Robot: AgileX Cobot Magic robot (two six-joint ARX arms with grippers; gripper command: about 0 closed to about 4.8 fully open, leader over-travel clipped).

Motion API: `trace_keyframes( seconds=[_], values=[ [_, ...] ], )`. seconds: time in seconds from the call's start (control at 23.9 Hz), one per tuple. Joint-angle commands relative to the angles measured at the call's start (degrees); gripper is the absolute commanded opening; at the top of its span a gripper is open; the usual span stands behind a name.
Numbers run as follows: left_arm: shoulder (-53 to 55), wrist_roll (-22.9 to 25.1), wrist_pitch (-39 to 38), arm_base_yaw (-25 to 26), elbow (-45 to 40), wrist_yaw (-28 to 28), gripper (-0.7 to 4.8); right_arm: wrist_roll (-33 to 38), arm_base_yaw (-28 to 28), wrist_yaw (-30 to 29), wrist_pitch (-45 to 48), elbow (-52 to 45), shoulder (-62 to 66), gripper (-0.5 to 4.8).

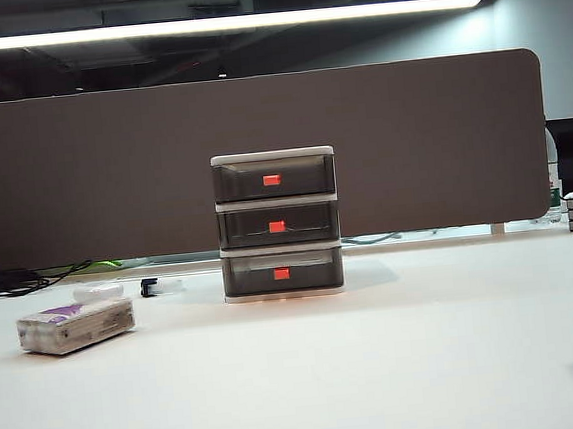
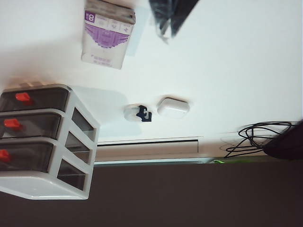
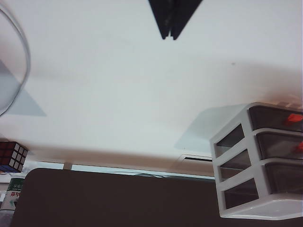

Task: Open the second layer of the drawer on the table, pick up a pack of napkins on the table and put it in, and finally close the drawer.

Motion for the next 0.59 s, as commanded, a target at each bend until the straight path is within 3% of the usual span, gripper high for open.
trace_keyframes(
  seconds=[0.04,0.42,0.59],
  values=[
    [0.02,-0.15,0.39,0.11,0.35,0.17,-0.05,-0.17,0.00,-0.11,0.92,-0.35,-0.13,-0.05],
    [0.02,-0.52,0.46,0.09,0.35,0.28,-0.05,-0.17,0.00,-0.11,0.92,-0.35,-0.13,-0.05],
    [0.02,-8.87,1.22,0.07,0.35,9.05,-0.02,0.48,0.02,-2.27,0.94,-0.35,-0.13,-0.05]
  ],
)
